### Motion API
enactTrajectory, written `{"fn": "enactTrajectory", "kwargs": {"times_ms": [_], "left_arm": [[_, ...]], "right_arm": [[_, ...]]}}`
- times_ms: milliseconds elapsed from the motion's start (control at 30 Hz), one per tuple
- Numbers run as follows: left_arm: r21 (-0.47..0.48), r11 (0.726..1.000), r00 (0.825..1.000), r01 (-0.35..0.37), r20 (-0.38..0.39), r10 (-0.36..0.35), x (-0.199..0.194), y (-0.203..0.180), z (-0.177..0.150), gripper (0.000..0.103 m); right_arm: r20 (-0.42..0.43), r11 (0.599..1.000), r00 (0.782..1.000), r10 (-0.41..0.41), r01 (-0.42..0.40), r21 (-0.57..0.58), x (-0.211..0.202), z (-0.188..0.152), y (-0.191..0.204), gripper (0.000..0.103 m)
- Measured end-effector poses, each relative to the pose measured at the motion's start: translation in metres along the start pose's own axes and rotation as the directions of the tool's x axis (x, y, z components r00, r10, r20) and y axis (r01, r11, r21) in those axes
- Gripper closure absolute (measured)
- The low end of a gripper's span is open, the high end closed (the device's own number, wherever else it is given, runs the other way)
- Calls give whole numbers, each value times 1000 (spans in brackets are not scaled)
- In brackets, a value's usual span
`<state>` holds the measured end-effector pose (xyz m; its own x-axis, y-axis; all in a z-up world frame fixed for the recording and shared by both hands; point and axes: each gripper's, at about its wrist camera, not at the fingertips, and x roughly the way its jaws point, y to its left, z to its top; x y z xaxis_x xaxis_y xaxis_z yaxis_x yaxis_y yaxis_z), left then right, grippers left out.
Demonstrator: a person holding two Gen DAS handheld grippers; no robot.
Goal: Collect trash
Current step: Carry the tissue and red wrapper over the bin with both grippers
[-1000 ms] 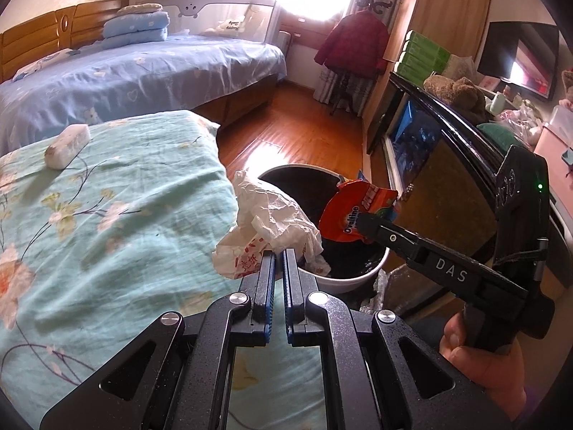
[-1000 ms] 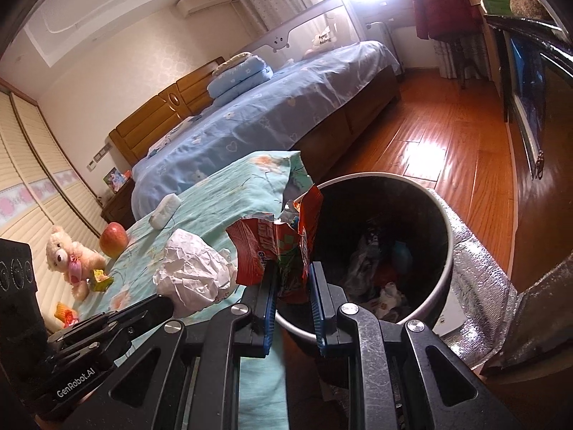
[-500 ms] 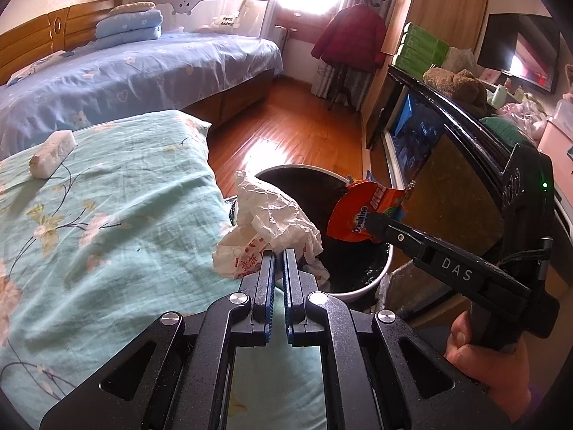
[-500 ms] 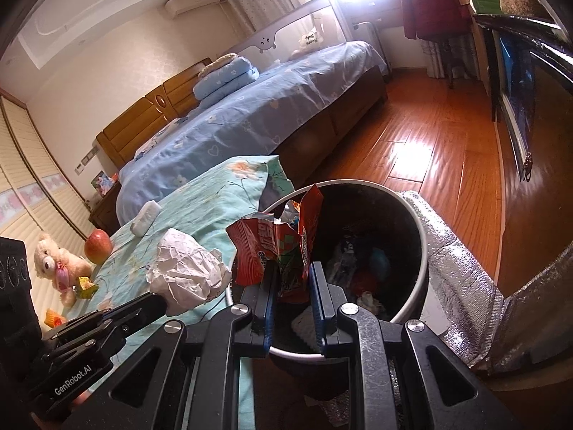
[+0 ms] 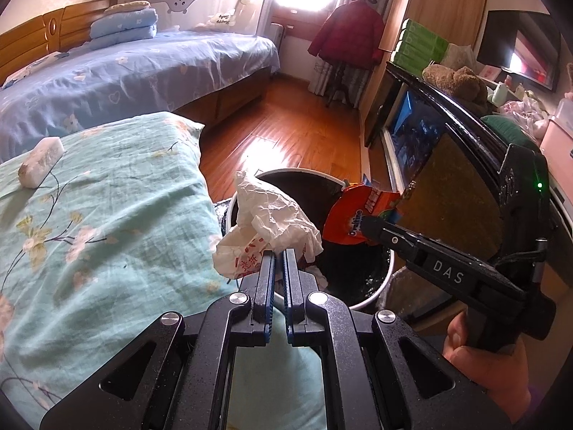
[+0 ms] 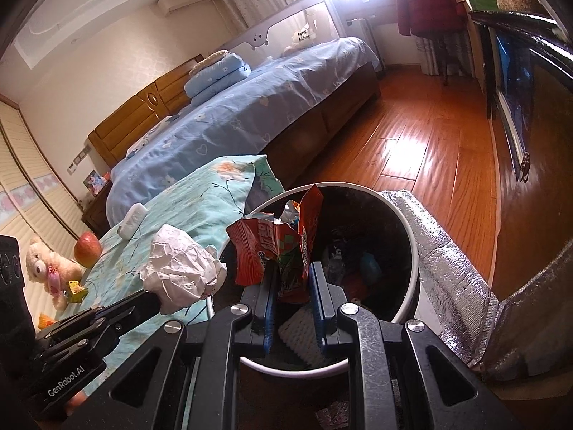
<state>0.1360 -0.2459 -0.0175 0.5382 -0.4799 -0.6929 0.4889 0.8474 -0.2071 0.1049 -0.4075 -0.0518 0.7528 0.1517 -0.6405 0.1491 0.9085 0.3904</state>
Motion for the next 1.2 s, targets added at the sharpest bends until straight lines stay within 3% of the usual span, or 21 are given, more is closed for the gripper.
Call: {"fn": "enactTrajectory", "kwargs": {"times_ms": [1200], "left_arm": [[24, 1000, 999, -2, -32, 3, 26, -11, 12, 99]], "right_arm": [[-25, 1000, 1000, -17, 17, 14, 12, 9, -14, 85]]}}
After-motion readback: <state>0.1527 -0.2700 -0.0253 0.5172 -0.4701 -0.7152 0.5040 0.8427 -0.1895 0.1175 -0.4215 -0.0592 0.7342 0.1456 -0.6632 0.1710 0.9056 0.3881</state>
